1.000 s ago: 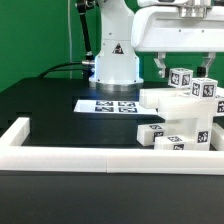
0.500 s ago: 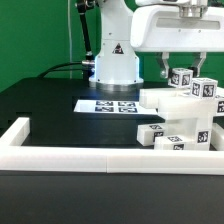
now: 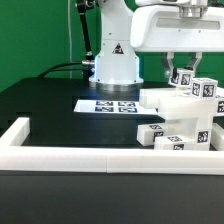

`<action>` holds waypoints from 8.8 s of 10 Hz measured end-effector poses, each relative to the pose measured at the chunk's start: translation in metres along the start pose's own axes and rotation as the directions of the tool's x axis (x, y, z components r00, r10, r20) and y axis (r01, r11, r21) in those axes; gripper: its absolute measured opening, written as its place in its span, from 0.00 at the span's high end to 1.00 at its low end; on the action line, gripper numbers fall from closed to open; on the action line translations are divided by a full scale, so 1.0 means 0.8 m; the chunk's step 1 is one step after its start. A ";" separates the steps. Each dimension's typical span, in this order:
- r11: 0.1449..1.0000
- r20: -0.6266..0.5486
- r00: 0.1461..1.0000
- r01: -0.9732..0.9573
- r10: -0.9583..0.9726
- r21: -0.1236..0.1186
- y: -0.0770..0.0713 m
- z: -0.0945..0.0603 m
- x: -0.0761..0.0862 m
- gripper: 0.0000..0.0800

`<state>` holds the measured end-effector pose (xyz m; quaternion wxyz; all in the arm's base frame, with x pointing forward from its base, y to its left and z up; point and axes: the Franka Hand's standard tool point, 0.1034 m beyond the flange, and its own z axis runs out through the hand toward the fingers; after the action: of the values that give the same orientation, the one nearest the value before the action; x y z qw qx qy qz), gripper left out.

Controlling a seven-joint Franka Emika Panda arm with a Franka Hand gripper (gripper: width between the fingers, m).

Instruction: Assemble chair

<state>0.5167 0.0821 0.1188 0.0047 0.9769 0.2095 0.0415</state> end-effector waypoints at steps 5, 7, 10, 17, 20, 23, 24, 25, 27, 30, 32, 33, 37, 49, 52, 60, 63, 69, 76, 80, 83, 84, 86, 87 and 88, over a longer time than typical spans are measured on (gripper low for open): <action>0.945 -0.015 0.945 -0.328 0.328 0.011 0.001 0.001 0.001 0.64; 0.876 -0.017 0.876 -0.483 0.483 0.017 0.001 0.001 0.002 0.64; 0.748 -0.024 0.747 -0.663 0.664 0.024 0.000 0.002 0.005 0.64; 0.297 0.001 0.298 -0.954 0.955 0.046 -0.002 0.002 0.007 0.64; 0.124 0.018 0.125 -0.991 0.992 0.053 -0.002 0.002 0.007 0.64; 0.110 0.021 0.111 -0.992 0.994 0.053 -0.003 0.002 0.007 0.52; 0.144 0.019 0.145 -0.988 0.989 0.054 -0.003 0.002 0.007 0.28; 0.170 0.018 0.172 -0.984 0.985 0.053 -0.004 0.002 0.007 0.28; 0.307 0.010 0.308 -0.950 0.951 0.055 -0.006 0.002 0.008 0.21; 0.538 -0.004 0.538 -0.841 0.843 0.054 -0.012 0.002 0.009 0.19; 0.707 -0.017 0.708 -0.705 0.706 0.050 -0.008 0.001 0.009 0.19; 0.755 -0.021 0.755 -0.654 0.655 0.049 -0.006 0.001 0.008 0.19; 0.904 -0.034 0.903 -0.426 0.427 0.037 0.001 0.001 0.007 0.19; 0.733 -0.023 0.733 -0.679 0.680 0.047 0.002 0.002 0.006 0.64; 0.540 -0.014 0.540 -0.840 0.841 0.054 -0.001 0.002 0.008 0.64; 0.023 0.033 0.025 -0.998 0.999 0.065 -0.008 0.002 0.011 0.64; -0.047 0.037 -0.044 -0.997 0.998 0.065 -0.010 0.002 0.011 0.64; 0.369 0.004 0.370 -0.927 0.929 0.069 -0.014 0.001 0.013 0.19; 0.814 -0.035 0.814 -0.578 0.580 0.058 -0.012 0.001 0.012 0.19; 0.961 -0.049 0.960 -0.276 0.277 0.023 -0.008 0.001 0.011 0.21; 0.949 -0.048 0.948 -0.314 0.315 0.025 -0.008 0.001 0.012 0.64; 0.941 -0.047 0.940 -0.338 0.339 0.026 -0.008 0.001 0.011 0.64; 0.936 -0.047 0.935 -0.351 0.352 0.027 -0.008 0.001 0.012 0.64; 0.891 -0.043 0.890 -0.452 0.454 0.033 -0.008 0.001 0.012 0.64; 0.846 -0.041 0.845 -0.532 0.533 0.038 -0.010 0.001 0.012 0.64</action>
Offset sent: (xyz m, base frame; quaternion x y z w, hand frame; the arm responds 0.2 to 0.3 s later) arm -0.0031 -0.0013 -0.0053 0.0236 0.0037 0.2307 0.9727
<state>0.5223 0.0936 0.1184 -0.0244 0.9953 -0.0691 0.0627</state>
